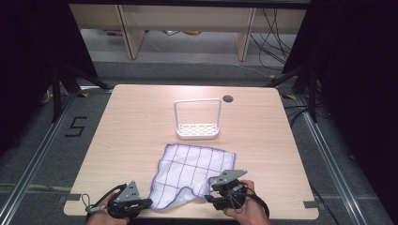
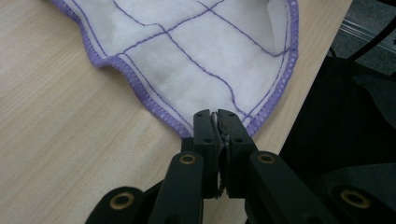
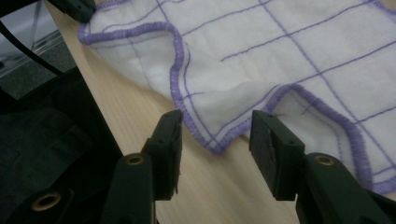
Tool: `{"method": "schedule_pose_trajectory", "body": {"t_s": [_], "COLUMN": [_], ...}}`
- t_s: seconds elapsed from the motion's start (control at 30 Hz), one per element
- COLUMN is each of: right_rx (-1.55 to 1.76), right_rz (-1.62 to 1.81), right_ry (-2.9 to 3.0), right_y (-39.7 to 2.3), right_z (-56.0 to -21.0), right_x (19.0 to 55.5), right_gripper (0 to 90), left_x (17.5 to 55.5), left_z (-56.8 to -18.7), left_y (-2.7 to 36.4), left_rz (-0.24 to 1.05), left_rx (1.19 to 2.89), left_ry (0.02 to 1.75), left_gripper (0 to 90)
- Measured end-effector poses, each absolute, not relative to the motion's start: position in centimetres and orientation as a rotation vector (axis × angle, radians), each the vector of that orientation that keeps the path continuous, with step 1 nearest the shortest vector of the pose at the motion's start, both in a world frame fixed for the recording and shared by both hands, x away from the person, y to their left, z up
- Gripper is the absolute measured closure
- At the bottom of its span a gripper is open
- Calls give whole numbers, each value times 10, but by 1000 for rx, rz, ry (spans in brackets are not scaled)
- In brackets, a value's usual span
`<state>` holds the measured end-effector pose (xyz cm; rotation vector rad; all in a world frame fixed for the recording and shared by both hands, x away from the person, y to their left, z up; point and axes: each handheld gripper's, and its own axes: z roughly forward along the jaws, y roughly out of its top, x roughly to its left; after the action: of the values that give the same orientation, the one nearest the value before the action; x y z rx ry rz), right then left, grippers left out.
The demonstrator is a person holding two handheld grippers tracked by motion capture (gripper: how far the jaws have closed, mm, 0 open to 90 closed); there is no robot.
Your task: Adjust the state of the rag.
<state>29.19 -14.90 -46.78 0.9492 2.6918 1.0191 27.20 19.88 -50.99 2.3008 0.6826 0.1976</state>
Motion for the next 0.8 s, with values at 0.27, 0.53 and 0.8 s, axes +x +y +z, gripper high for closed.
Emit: {"method": "schedule_pose_trajectory", "body": {"t_s": [0.27, 0.53, 0.8], "right_rx": [946, 877, 857], "right_rz": [916, 868, 958], "right_ry": [2682, 2707, 2697], "right_y": [-132, -128, -160], "right_z": [-486, -494, -469], "right_x": [296, 309, 293], "right_gripper": [498, 839, 870], "left_x": [271, 270, 268], "left_z": [-511, -509, -509], "left_y": [197, 197, 196], "left_rz": [190, 185, 189], "left_rx": [2274, 2267, 2288], "left_ry": [701, 704, 678], "left_gripper": [863, 865, 873]}}
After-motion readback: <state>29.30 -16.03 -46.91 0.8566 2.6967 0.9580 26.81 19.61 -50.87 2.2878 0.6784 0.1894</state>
